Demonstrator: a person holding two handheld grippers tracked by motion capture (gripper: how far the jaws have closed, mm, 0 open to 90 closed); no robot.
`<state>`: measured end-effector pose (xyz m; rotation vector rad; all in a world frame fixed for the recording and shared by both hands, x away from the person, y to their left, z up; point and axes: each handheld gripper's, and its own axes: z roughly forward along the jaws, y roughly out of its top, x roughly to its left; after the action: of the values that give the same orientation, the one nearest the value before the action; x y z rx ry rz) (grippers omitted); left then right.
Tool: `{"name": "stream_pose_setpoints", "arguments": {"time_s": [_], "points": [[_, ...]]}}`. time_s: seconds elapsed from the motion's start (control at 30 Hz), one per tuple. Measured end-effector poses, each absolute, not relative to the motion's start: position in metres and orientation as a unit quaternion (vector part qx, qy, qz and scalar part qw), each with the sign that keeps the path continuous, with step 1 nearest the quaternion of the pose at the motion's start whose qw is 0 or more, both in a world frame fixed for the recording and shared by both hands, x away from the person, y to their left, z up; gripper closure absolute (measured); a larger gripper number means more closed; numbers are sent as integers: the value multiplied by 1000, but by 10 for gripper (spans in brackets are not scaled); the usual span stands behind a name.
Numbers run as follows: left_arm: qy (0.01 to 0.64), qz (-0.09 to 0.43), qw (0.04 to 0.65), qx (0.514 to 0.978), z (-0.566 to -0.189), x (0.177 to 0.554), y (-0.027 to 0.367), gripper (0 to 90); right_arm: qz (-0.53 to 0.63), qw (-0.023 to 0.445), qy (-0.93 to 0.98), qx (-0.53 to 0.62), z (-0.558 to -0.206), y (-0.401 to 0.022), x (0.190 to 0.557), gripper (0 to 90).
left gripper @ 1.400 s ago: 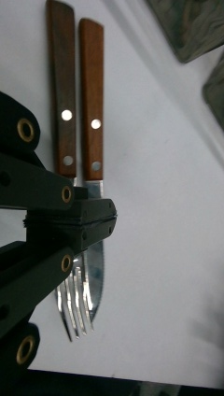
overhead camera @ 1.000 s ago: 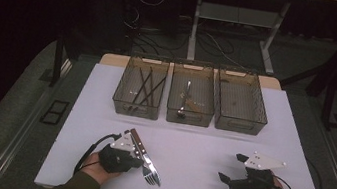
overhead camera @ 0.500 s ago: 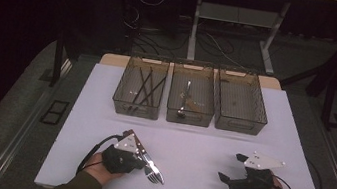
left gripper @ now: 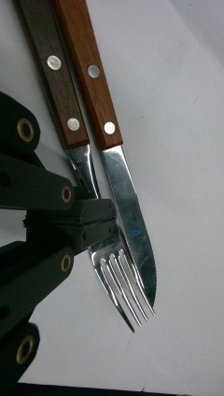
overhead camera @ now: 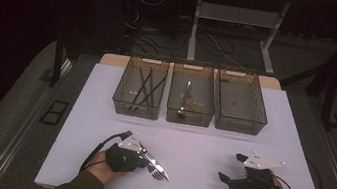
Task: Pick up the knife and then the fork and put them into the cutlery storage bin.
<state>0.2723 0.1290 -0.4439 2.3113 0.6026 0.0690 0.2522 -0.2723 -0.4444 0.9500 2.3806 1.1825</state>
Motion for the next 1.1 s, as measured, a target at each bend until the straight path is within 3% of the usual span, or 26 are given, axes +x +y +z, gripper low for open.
{"name": "stream_pose_setpoints", "arguments": {"time_s": [1.1], "points": [[222,59,369,901,-444,296,99,890,415,156,832,335,-445,-273,253,100]]}}
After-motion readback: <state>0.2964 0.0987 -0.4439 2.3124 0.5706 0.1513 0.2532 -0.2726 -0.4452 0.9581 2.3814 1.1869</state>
